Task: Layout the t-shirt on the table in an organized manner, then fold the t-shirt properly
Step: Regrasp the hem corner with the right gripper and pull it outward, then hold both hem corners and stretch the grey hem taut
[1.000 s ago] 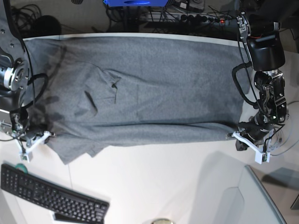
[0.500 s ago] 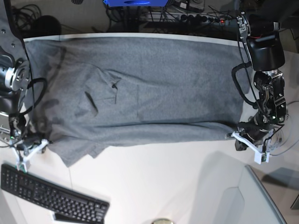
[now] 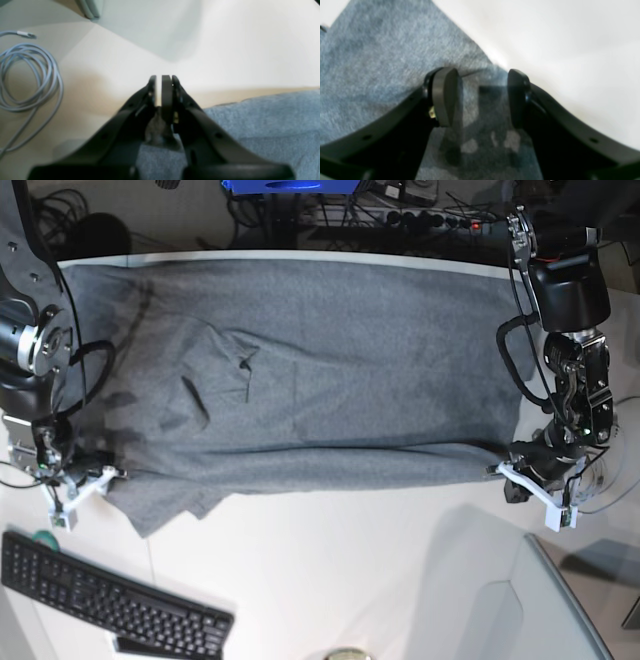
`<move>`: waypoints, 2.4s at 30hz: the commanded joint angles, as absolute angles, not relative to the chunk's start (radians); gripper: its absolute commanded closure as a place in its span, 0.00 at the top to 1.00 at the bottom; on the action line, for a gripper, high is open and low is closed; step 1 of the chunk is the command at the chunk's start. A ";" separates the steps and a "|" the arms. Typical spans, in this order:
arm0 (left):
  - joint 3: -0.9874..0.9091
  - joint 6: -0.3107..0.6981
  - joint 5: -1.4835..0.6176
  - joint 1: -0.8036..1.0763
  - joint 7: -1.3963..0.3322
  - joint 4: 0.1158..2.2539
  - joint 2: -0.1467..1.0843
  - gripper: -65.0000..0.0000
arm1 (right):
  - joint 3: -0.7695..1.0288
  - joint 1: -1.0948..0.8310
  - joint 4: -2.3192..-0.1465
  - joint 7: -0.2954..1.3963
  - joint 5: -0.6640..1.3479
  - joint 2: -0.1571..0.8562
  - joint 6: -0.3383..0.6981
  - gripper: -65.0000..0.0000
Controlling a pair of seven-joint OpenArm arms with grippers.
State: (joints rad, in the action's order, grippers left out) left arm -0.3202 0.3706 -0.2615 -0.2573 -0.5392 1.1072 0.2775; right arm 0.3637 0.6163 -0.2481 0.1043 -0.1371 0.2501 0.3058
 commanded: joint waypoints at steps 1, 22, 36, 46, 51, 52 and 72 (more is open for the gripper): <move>-0.326 0.374 -0.271 -0.278 -0.516 1.122 0.295 0.00 | 0.363 0.641 -0.262 0.091 -0.131 0.266 0.303 0.31; -0.325 0.374 -0.271 -0.278 -0.516 1.122 0.295 0.00 | 0.374 0.495 -0.628 0.288 -0.127 0.236 0.389 0.45; -0.326 0.374 -0.271 -0.257 -0.516 1.127 0.295 0.00 | 0.374 0.456 -0.553 0.285 -0.131 0.254 0.343 0.53; -0.326 0.374 -0.271 -0.257 -0.516 1.130 0.295 0.00 | 0.374 0.424 -0.613 0.311 -0.127 0.249 0.348 0.00; -0.326 0.374 -0.271 -0.255 -0.516 1.130 0.295 0.00 | 0.375 0.326 -0.908 0.464 -0.127 0.208 0.418 0.00; -0.326 0.374 -0.271 -0.255 -0.516 1.130 0.295 0.00 | 0.375 0.309 -0.967 0.509 -0.127 0.196 0.430 0.00; -0.326 0.375 -0.271 -0.236 -0.516 1.132 0.295 0.00 | 0.367 0.278 -1.302 0.868 -0.127 0.145 0.437 0.58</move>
State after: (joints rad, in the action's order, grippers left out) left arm -0.3218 0.3737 -0.2619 -0.2134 -0.5392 1.1114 0.2775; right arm 0.3714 0.2508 -1.2854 0.8867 -0.1318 0.1329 0.4377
